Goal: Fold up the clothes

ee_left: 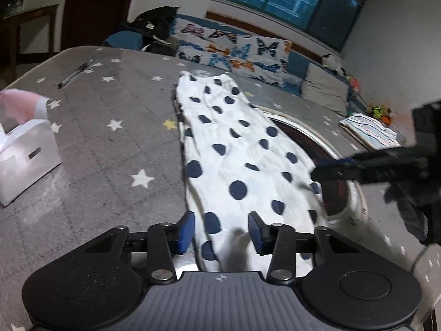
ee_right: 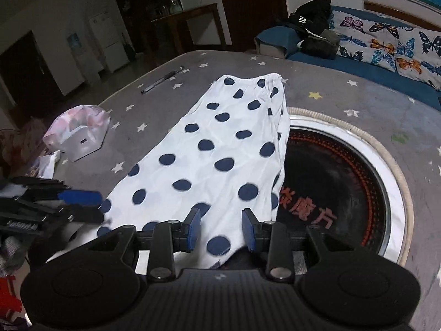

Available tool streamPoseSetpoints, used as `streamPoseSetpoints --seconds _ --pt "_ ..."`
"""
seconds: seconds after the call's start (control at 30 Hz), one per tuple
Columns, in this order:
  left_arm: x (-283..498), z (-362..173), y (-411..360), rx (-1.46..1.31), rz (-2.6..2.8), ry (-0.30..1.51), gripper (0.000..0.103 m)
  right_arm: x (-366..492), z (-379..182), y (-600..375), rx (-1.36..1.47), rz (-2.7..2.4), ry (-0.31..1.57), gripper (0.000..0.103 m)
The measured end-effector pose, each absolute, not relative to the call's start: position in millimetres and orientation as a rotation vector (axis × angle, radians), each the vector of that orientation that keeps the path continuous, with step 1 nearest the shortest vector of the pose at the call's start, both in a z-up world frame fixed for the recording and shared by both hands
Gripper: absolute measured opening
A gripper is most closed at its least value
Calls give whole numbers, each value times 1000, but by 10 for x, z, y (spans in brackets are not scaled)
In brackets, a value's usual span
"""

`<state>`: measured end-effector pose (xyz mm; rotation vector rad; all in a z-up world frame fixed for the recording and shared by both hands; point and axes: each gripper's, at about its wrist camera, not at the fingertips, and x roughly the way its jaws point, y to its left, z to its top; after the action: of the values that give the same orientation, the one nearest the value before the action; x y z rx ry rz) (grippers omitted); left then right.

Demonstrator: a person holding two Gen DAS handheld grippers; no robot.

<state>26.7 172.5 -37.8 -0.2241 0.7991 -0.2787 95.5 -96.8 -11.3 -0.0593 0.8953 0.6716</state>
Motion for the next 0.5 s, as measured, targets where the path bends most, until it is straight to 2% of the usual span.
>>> streamPoseSetpoints --seconds 0.17,0.27,0.5 --pt "292 -430 1675 -176 -257 795 15 822 -244 -987 -58 668 914 33" --pt "288 -433 1698 -160 -244 785 7 757 -322 -1018 -57 655 924 33" --pt "278 -400 1743 -151 -224 766 3 612 -158 -1007 -114 642 840 33"
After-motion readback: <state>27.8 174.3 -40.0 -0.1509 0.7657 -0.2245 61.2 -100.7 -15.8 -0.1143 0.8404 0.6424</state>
